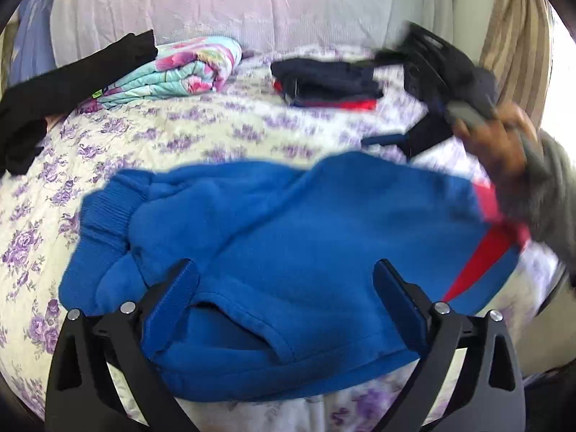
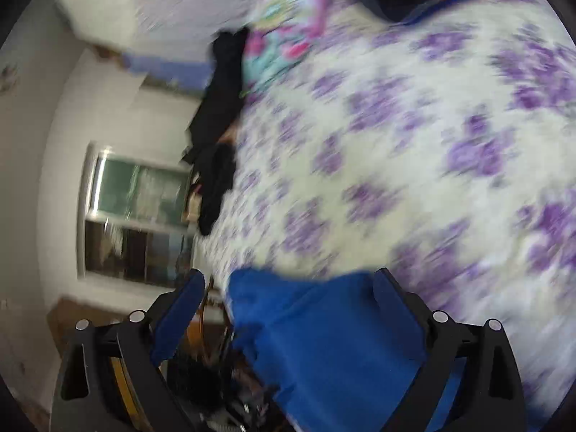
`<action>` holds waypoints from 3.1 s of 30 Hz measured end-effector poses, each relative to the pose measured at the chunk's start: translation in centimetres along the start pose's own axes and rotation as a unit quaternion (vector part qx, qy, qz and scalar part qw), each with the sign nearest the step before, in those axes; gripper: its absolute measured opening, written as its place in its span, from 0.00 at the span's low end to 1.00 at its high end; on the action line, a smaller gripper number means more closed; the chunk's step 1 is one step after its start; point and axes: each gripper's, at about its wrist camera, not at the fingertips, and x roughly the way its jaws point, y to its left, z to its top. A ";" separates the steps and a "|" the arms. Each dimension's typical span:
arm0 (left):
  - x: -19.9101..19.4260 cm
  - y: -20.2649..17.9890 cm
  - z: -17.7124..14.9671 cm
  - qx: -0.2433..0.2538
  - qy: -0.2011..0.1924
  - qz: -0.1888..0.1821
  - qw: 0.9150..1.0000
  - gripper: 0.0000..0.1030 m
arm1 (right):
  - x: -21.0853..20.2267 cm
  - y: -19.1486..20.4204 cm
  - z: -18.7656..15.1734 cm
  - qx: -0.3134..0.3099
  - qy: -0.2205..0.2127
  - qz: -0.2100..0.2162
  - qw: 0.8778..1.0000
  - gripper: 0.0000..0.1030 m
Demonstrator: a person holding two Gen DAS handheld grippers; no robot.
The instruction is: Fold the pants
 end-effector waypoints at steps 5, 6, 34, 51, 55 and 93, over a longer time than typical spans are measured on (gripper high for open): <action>-0.4 2.2 3.6 -0.029 -0.027 0.014 0.999 0.93 | 3.6 2.0 -1.8 -0.018 0.016 0.022 0.999 0.96; 0.5 2.9 4.2 -0.031 -0.017 0.036 0.999 0.93 | 3.6 0.9 -1.7 -0.005 0.005 -0.003 1.000 0.96; -5.0 6.2 0.0 -0.137 -0.054 0.137 0.980 0.96 | -20.0 0.0 -23.9 -0.098 -0.362 -0.368 0.851 0.96; -4.5 1.4 -1.8 -0.078 -0.027 0.114 0.990 0.96 | -27.8 -13.2 -26.7 0.171 -0.469 -0.185 0.847 0.97; -4.1 1.8 -2.0 -0.086 -0.024 0.116 0.989 0.96 | -28.3 -13.1 -26.0 0.145 -0.484 -0.175 0.845 0.97; -8.2 8.0 -3.9 -0.158 -0.060 0.120 0.978 0.96 | 4.0 6.9 -23.4 -0.412 -0.113 -0.544 0.722 0.51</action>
